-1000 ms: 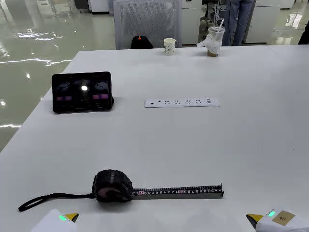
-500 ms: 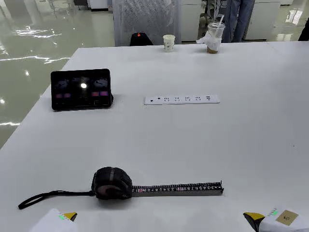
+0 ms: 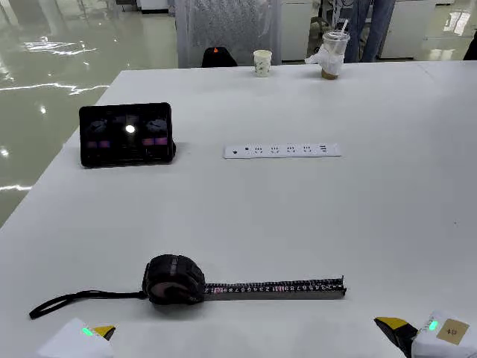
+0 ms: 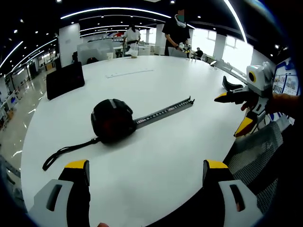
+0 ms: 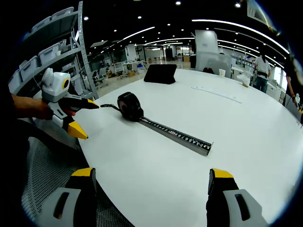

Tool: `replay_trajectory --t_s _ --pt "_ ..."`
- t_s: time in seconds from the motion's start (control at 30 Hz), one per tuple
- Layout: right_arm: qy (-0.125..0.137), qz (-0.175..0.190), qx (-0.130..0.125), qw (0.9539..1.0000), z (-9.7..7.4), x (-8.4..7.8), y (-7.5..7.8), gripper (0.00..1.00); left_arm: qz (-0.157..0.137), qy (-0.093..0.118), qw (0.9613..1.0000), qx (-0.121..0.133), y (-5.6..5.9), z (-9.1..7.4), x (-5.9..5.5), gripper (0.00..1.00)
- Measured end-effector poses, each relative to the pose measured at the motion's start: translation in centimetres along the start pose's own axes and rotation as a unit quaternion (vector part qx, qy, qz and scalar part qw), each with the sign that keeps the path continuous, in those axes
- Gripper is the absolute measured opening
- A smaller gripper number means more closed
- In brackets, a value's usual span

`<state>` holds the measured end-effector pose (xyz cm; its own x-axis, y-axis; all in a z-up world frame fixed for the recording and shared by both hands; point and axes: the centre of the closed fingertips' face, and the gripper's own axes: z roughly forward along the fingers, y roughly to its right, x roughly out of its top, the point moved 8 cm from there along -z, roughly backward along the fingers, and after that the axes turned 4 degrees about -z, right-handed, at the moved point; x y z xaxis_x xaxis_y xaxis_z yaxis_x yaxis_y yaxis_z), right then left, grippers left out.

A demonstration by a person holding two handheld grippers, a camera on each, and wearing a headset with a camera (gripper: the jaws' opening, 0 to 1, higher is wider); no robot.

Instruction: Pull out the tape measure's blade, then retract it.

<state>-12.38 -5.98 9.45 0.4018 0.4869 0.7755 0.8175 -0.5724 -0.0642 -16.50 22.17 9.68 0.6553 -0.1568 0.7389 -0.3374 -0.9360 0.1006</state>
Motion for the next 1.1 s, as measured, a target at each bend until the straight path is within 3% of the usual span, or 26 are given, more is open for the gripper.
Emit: replay_trajectory --t_s 0.2,1.1 --pt "0.001 -0.02 0.018 0.9996 0.2 -0.1 0.5 0.96 -0.019 0.015 0.9996 0.013 -0.5 0.0 0.2 0.96" --pt "-0.014 -0.084 0.067 0.9941 1.5 0.6 3.9 0.88 -0.031 0.022 0.9985 0.04 -1.6 0.9 1.1 0.99"
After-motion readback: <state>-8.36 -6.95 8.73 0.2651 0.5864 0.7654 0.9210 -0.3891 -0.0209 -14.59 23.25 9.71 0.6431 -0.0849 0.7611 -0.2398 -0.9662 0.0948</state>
